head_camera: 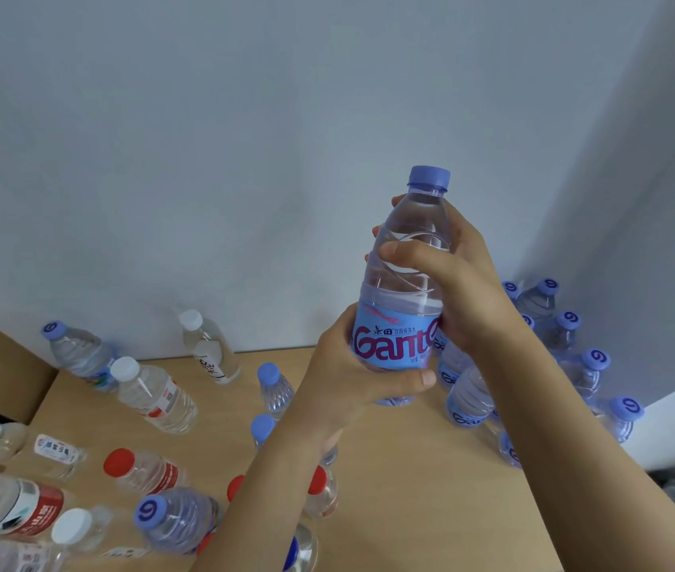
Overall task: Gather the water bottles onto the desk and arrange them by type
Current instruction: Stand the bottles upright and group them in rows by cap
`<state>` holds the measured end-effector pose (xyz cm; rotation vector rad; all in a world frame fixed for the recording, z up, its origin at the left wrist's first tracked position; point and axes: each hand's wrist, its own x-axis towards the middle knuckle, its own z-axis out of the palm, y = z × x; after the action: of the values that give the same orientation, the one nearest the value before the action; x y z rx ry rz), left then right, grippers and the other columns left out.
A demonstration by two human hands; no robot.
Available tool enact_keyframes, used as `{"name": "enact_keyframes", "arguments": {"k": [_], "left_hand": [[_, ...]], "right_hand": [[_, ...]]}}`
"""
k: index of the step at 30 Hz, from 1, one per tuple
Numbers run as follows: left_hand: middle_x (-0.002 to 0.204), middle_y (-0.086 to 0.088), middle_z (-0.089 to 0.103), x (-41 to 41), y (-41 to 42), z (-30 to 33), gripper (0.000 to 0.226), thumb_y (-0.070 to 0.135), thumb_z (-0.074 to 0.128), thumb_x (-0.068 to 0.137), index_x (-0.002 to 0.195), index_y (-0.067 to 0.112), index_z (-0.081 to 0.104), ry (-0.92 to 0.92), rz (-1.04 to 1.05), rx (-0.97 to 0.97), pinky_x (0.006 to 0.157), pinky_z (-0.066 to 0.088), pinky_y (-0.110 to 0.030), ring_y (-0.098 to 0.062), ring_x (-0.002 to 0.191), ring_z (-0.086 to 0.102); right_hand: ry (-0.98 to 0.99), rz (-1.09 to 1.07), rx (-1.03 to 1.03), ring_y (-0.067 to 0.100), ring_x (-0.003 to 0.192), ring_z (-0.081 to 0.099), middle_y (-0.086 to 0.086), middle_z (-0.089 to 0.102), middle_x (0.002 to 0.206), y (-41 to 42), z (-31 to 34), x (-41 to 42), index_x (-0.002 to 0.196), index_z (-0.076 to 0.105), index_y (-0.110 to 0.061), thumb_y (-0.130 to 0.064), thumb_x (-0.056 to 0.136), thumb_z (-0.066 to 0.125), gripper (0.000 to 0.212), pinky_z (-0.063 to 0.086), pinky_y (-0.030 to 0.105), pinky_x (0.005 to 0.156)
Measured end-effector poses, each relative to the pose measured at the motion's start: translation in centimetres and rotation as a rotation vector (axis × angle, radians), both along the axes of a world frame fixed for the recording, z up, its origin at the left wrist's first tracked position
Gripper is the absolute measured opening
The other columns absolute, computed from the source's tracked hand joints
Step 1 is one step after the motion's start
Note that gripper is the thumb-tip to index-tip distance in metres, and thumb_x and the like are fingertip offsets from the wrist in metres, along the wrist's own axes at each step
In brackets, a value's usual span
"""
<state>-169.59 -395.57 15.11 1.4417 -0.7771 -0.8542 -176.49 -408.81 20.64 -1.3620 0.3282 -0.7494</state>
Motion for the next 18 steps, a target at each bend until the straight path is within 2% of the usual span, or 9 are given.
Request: {"name": "enact_keyframes", "arguments": {"k": [2,5,12,15,18], "left_hand": [[0.092,0.007,0.074,0.0,-0.1,-0.1,0.059,0.011,0.092,0.058,0.108,0.023,0.064,0.028,-0.027,-0.008,0.065,0.056,-0.019,-0.01,0.084,0.072],[0.093,0.004,0.074,-0.2,-0.3,-0.4,0.065,0.021,0.093,0.05,0.109,0.022,0.065,0.063,-0.043,-0.025,0.066,0.056,-0.02,-0.011,0.085,0.072],[0.097,0.001,0.075,-0.9,-0.4,-1.2,0.061,0.028,0.09,0.049,0.106,0.028,0.068,0.127,-0.065,-0.023,0.068,0.057,-0.023,-0.015,0.09,0.073],[0.094,0.001,0.075,-1.4,-0.5,-1.8,0.051,0.026,0.09,0.05,0.097,0.033,0.073,0.154,-0.09,-0.011,0.068,0.057,-0.022,-0.015,0.087,0.073],[0.092,0.0,0.076,-1.9,-0.7,-2.4,0.045,0.025,0.089,0.051,0.092,0.034,0.075,0.162,-0.113,-0.007,0.068,0.057,-0.023,-0.015,0.085,0.073]], "right_hand": [[0.006,0.011,-0.02,0.042,0.098,0.066,0.011,0.065,0.102,-0.2,-0.1,-0.2,0.102,0.061,-0.014,-0.008,0.074,0.07,0.03,0.059,0.042,0.079],[0.027,0.001,-0.061,0.029,0.094,0.069,0.007,0.066,0.1,-0.2,-0.1,-0.4,0.106,0.059,-0.01,-0.01,0.075,0.07,0.033,0.058,0.033,0.077],[0.146,-0.047,-0.144,0.018,0.093,0.07,0.002,0.068,0.105,-0.4,-0.4,-1.3,0.11,0.06,-0.014,-0.027,0.075,0.073,0.04,0.057,0.03,0.078],[0.193,-0.047,-0.153,0.015,0.093,0.071,-0.003,0.07,0.103,-0.5,-0.8,-2.0,0.114,0.059,-0.016,-0.037,0.086,0.068,0.036,0.057,0.028,0.078],[0.227,-0.062,-0.133,0.01,0.095,0.071,-0.009,0.071,0.101,-0.8,-1.6,-2.8,0.113,0.06,-0.02,-0.037,0.096,0.059,0.025,0.056,0.022,0.076]]}}
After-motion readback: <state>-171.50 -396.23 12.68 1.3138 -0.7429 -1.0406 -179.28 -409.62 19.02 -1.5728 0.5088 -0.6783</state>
